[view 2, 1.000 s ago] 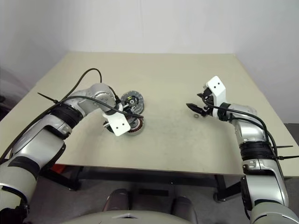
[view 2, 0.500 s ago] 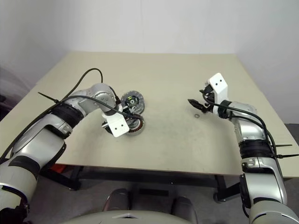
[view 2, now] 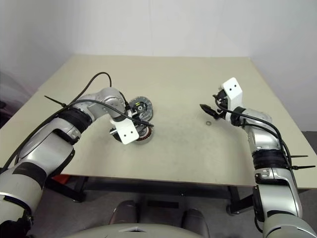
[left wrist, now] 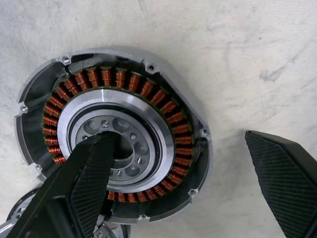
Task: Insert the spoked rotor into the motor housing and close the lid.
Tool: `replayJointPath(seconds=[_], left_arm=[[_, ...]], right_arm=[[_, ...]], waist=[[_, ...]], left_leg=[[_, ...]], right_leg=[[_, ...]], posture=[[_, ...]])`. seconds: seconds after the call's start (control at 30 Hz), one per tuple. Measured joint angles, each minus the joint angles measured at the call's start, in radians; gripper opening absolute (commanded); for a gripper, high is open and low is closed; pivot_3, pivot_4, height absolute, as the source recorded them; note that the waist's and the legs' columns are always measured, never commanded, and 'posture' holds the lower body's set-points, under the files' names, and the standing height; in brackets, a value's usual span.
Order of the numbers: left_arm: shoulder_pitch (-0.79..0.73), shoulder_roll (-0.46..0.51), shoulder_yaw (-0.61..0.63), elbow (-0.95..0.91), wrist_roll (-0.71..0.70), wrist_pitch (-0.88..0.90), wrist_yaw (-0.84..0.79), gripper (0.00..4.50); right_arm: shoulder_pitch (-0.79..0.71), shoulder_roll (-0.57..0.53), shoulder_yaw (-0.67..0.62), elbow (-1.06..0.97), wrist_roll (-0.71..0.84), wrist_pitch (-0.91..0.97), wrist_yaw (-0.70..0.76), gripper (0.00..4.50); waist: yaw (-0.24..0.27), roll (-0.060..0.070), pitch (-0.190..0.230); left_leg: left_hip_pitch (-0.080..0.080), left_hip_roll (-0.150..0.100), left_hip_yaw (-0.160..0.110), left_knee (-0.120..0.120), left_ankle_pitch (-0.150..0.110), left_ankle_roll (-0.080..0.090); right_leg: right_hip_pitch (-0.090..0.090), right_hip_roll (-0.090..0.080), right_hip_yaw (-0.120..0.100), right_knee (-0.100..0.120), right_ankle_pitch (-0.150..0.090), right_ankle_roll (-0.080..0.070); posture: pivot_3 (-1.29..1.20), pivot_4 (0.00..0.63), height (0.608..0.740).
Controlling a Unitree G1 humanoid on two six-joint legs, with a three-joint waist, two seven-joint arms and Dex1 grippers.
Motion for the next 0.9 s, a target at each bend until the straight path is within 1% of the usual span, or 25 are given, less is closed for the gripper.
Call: replayJointPath(seconds=[0.2, 0.33, 0.47, 0.9], left_arm=[[-0.025, -0.031, -0.014, 0.057, 0.033, -0.019, 0.042, 4.45], [-0.030, -0.042, -0.026, 0.088, 0.047, -0.029, 0.058, 3.60], [-0.038, -0.046, -0.026, 0.092, 0.045, -0.032, 0.049, 2.29], [-0.039, -0.043, -0.024, 0.086, 0.021, -0.040, 0.021, 2.26]], right_arm=[[-0.001, 0.005, -0.001, 0.000, 0.000, -0.004, -0.008, 3.78], [-0.001, 0.008, -0.003, 0.000, 0.000, -0.008, -0.022, 3.78], [-0.002, 0.008, -0.006, 0.000, 0.000, -0.010, -0.024, 3.78], [-0.002, 0.008, -0.010, 0.000, -0.001, -0.017, -0.029, 3.78]], waist=[[0.013, 0.000, 0.000], [0.013, 0.000, 0.000], [0.008, 0.000, 0.000], [0.009, 0.000, 0.000]], left_leg=[[0.002, -0.001, 0.000, 0.000, 0.000, 0.000], [0.002, -0.001, 0.000, 0.000, 0.000, 0.000], [0.002, 0.000, 0.000, -0.001, 0.000, 0.000], [0.001, 0.001, 0.000, -0.003, 0.000, 0.000]], right_leg=[[0.002, -0.001, 0.000, 0.000, 0.000, 0.000], [0.003, -0.001, 0.000, 0.000, 0.000, 0.000], [0.002, 0.000, 0.000, 0.000, 0.000, 0.000], [0.001, 0.000, 0.000, -0.002, -0.001, -0.001]], posture=[[0.00, 0.000, 0.740], [0.00, 0.000, 0.740], [0.00, 0.000, 0.740], [0.00, 0.000, 0.740]])
